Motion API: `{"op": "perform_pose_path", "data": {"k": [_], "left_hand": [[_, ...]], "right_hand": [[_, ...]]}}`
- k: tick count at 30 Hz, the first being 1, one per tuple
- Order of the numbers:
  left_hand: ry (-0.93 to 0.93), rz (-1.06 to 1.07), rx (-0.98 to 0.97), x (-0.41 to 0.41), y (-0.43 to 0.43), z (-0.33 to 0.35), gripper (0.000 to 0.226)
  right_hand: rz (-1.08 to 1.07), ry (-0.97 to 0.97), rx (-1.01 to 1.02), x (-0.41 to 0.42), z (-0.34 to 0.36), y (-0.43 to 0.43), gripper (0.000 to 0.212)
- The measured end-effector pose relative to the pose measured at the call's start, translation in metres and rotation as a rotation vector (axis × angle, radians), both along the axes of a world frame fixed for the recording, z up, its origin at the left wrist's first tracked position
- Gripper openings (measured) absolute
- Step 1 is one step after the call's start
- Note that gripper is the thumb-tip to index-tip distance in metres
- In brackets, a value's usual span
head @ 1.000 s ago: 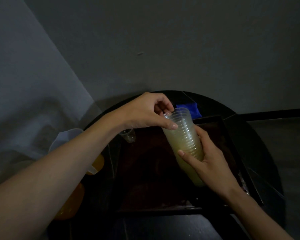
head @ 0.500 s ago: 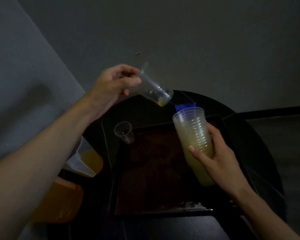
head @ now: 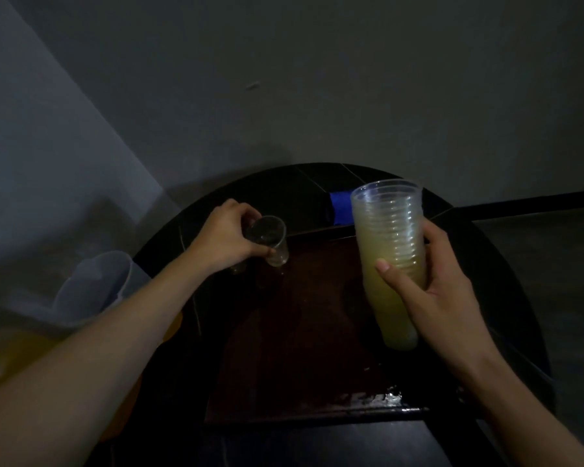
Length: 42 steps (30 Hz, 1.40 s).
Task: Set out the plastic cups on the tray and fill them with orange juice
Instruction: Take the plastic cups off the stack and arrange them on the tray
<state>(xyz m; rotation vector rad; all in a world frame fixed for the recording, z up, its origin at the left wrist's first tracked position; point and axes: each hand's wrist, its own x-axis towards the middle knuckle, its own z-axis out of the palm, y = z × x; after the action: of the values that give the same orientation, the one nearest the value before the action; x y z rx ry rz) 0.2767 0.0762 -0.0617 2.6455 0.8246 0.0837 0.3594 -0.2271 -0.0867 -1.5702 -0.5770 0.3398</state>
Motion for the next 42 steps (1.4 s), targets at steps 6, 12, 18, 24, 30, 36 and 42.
{"op": "perform_pose_path", "data": {"k": [6,12,18,24,30,36,42], "left_hand": [[0.075,-0.003,0.108,-0.004,-0.002,-0.016,0.065],[0.080,0.073,0.135,-0.002,0.002,-0.016,0.062],[0.110,0.101,0.122,-0.006,0.004,-0.017,0.062],[0.096,0.086,0.120,-0.009,0.004,-0.021,0.063],[0.077,0.067,0.114,-0.008,0.005,-0.022,0.065],[0.074,0.071,0.131,-0.007,0.002,-0.022,0.070],[0.024,0.075,0.146,-0.009,0.001,-0.029,0.066]], "right_hand": [[-0.011,0.007,0.016,-0.002,0.000,0.001,0.069],[0.002,0.019,0.021,-0.003,0.003,0.004,0.071],[-0.004,0.005,0.013,-0.005,0.002,0.005,0.072],[-0.015,0.004,0.013,-0.004,0.000,0.006,0.071],[-0.007,0.015,0.009,-0.005,0.001,0.006,0.067],[-0.003,0.028,0.020,-0.006,0.003,0.005,0.069],[0.000,0.034,0.020,-0.006,0.004,0.003,0.069]]}}
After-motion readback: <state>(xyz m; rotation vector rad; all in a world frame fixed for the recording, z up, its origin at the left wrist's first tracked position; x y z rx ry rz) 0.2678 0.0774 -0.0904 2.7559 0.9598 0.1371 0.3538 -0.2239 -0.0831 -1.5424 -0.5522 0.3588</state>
